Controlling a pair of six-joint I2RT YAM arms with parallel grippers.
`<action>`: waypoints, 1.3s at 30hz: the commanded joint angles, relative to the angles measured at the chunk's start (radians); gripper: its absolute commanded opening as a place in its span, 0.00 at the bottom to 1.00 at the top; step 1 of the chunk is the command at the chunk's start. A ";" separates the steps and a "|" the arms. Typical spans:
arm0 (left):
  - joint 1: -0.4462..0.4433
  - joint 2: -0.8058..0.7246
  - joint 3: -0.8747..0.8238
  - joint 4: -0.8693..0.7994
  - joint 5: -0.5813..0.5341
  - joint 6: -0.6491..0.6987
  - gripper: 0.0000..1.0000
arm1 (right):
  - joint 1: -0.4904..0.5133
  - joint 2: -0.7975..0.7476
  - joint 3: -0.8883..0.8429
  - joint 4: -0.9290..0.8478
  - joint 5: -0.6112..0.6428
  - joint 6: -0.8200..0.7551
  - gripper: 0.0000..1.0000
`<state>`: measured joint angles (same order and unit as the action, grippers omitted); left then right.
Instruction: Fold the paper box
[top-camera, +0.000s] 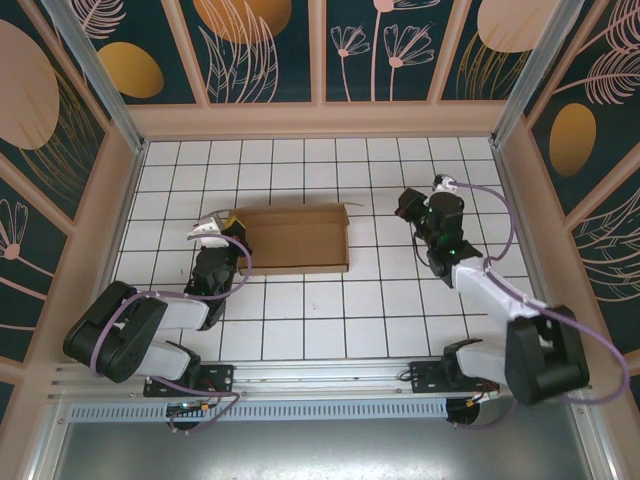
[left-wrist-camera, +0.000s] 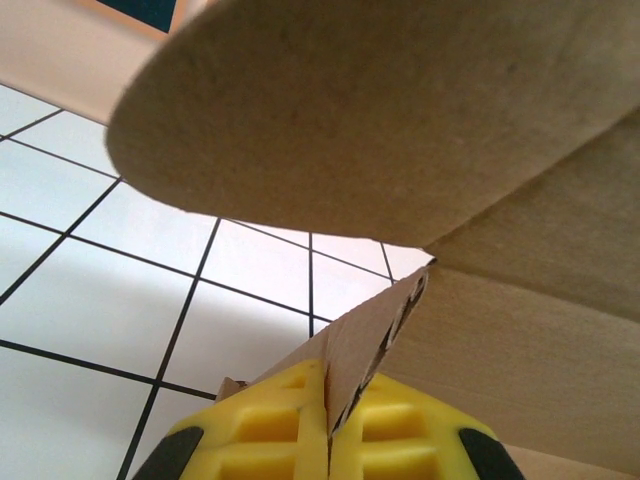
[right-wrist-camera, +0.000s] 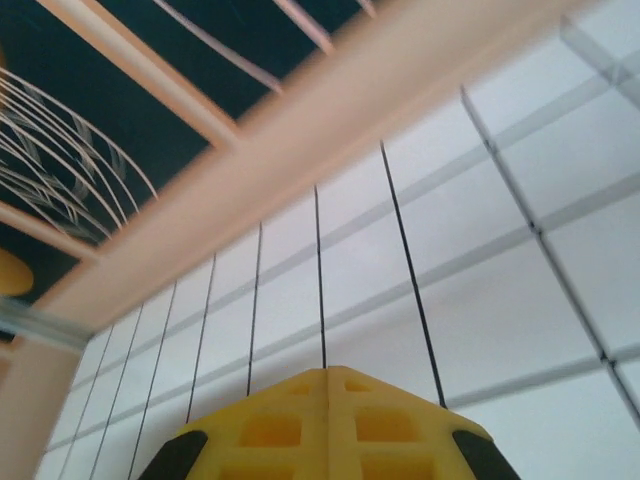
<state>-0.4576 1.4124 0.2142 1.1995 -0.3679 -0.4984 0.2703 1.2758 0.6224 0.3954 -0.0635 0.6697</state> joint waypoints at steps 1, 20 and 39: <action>-0.010 0.022 -0.023 -0.202 0.015 0.000 0.01 | -0.012 0.126 0.039 0.000 -0.384 0.124 0.00; -0.039 -0.007 0.005 -0.243 0.016 0.013 0.01 | 0.148 0.460 0.119 0.256 -0.563 0.234 0.00; -0.042 0.009 -0.042 -0.212 -0.034 0.056 0.00 | 0.078 0.297 -0.017 0.133 -0.373 0.065 0.00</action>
<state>-0.4904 1.3876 0.2165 1.1561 -0.4057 -0.4595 0.3603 1.6379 0.6098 0.5629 -0.4908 0.7921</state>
